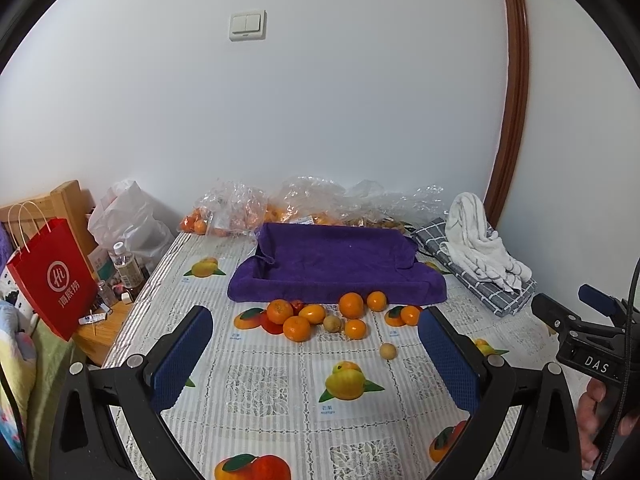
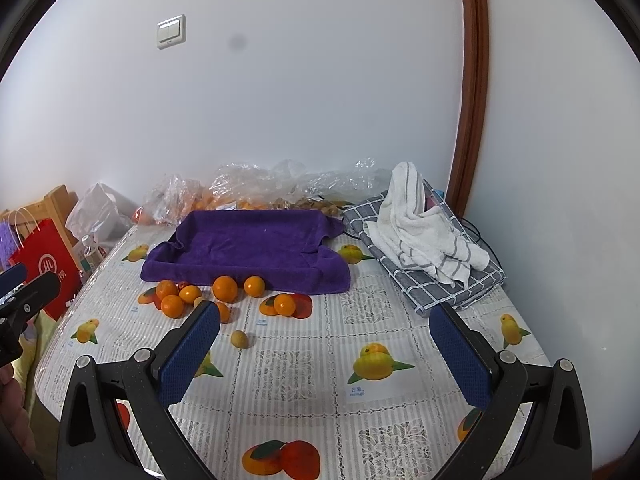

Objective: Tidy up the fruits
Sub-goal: 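Close the right tool on a tangerine while the left tool grasps another tangerine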

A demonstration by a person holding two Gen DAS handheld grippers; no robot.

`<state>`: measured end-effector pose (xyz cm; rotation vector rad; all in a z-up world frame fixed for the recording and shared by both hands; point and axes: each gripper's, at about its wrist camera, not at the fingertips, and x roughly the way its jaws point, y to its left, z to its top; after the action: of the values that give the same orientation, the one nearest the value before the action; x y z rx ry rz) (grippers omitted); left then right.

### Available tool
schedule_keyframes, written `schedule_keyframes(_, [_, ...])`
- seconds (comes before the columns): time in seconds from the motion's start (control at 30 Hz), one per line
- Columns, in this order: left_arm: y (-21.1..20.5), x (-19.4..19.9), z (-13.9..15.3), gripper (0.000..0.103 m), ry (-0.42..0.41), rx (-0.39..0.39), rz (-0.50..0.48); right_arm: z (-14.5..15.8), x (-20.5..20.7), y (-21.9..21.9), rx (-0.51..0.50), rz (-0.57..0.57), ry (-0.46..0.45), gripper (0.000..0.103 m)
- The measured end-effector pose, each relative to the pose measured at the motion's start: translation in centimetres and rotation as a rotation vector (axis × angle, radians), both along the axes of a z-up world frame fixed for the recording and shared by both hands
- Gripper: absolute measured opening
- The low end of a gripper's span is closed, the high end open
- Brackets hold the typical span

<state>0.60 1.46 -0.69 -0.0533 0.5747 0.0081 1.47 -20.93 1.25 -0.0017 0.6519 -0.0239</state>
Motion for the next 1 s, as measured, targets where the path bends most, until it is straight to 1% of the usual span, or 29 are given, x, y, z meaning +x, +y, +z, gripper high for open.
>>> schedule_keyframes(0.1, [0.5,1.0,-0.9,0.103,0.013,0.012,0.011,-0.7,0.8,0.0,0.015,0.002,0.008,0.103])
schedule_keyframes(0.2, [1.2,2.2,-2.2,0.103,0.029,0.022,0.027,-2.2,2.2,-0.1,0.023,0.013,0.054,0.102])
schedule_keyframes(0.37, [2.8,4.3,-5.2,0.103,0.056,0.017,0.049,-6.0,5.0,-0.2,0.079,0.047,0.123,0.099])
schedule_keyframes(0.4, [3.1,4.6,-5.8,0.102,0.061,0.019,0.051,-6.8,5.5,-0.1,0.087,0.054,0.14,0.097])
schedule_keyframes(0.43, [3.4,5.1,-6.5,0.099,0.074,0.015,0.046,-7.9,6.2,0.0,0.092,0.062,0.164,0.093])
schedule_keyframes(0.5, [4.0,6.3,-8.0,0.093,0.123,0.019,0.028,-9.6,7.4,0.5,0.09,0.072,0.196,0.087])
schedule_keyframes(0.57, [4.6,7.4,-9.5,0.093,0.154,0.037,0.021,-11.2,8.6,1.0,0.076,0.092,0.214,0.081])
schedule_keyframes(0.6, [4.7,7.7,-10.0,0.093,0.163,0.04,0.021,-12.1,9.3,1.4,0.07,0.105,0.221,0.074])
schedule_keyframes(0.73, [5.8,8.8,-12.2,0.092,0.203,0.024,0.014,-14.6,12.1,2.3,0.085,0.133,0.259,0.06])
schedule_keyframes(0.8, [6.2,9.3,-13.1,0.092,0.222,0.028,0.021,-15.5,13.4,2.7,0.079,0.143,0.274,0.057])
schedule_keyframes(0.87, [6.5,9.8,-14.0,0.092,0.242,0.022,0.018,-16.3,14.7,3.2,0.052,0.15,0.292,0.055])
schedule_keyframes(0.97, [6.8,10.7,-15.2,0.092,0.274,-0.006,0.007,-17.2,16.2,3.8,0.042,0.164,0.314,0.052])
schedule_keyframes(1.0, [6.7,11.1,-15.6,0.092,0.287,-0.015,-0.002,-17.6,16.6,4.1,0.038,0.171,0.322,0.049])
